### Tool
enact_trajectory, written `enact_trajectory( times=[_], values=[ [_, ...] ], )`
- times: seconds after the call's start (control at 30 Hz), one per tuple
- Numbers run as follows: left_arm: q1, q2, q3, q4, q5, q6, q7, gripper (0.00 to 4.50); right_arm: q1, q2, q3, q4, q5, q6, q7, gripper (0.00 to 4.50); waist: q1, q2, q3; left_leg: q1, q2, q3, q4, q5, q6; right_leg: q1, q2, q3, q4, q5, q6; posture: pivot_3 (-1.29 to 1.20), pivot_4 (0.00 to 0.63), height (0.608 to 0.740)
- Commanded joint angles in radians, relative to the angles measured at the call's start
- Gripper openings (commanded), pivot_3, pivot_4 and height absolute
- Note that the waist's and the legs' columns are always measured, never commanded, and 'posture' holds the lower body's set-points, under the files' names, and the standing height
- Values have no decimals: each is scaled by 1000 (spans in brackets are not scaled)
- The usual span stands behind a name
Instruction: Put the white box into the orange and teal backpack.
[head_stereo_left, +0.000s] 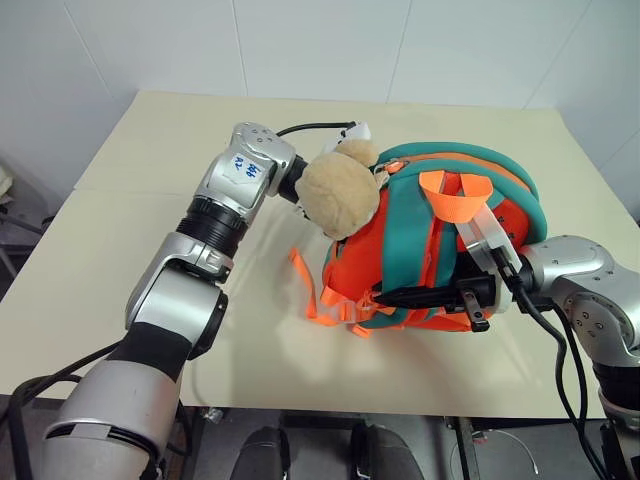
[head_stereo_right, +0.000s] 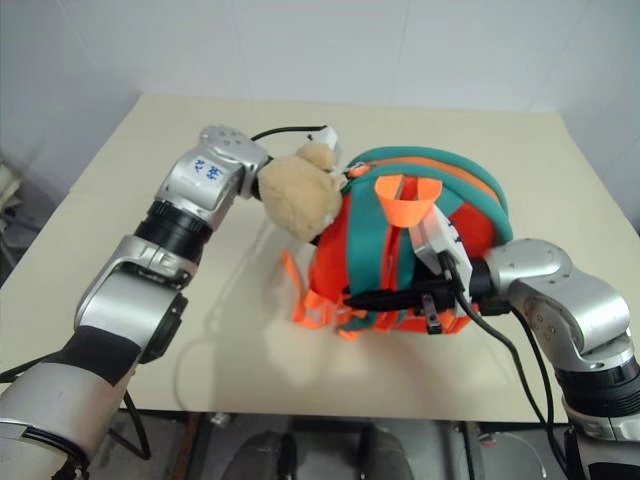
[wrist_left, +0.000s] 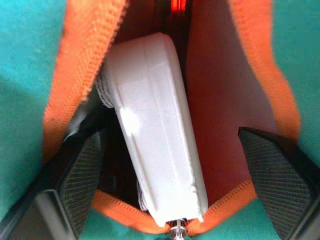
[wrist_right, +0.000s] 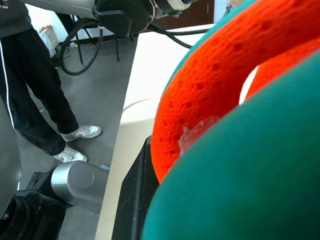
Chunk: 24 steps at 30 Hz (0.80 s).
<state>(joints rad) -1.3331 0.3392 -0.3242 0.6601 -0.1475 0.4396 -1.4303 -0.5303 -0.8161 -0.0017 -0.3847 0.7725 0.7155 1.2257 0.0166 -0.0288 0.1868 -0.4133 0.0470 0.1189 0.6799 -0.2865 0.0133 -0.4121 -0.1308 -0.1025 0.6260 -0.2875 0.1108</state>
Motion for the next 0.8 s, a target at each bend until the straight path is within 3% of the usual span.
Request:
enact_trajectory(
  times=[0.03, 0.13, 0.3, 0.6, 0.8],
  values=[
    [22, 43, 19, -119, -13, 34, -28, 4478, -18, 4, -6, -6, -1, -24, 4, 669, -2, 0, 0, 0, 0, 0, 0, 0, 0, 0, 0, 0, 0, 0, 0, 0, 150, 740],
    [46, 104, 21, -217, -17, 58, -52, 4478, -15, 6, -10, -8, -2, -25, 3, 669, -7, 0, 0, 0, 0, 0, 0, 0, 0, 0, 0, 0, 0, 0, 0, 0, 150, 740],
    [64, 124, 39, -273, -30, 102, -21, 4478, -14, 9, -8, -6, -4, -27, 3, 669, -9, 0, 0, 0, 0, 0, 0, 0, 0, 0, 0, 0, 0, 0, 0, 0, 150, 740],
    [68, 268, 98, -246, 8, 29, 12, 4478, 0, 7, -11, -18, -5, -34, -4, 669, -18, 0, 0, 1, 0, 0, 0, 0, 0, 0, 0, 1, 1, 0, 0, 0, 150, 740],
    [92, 349, 172, -263, -38, -21, -2, 4478, 17, -1, -19, -31, -2, -35, -7, 669, -15, 0, 0, 0, 0, 0, 0, 0, 0, 0, 0, 0, 1, 0, 0, 0, 150, 740]
  ],
)
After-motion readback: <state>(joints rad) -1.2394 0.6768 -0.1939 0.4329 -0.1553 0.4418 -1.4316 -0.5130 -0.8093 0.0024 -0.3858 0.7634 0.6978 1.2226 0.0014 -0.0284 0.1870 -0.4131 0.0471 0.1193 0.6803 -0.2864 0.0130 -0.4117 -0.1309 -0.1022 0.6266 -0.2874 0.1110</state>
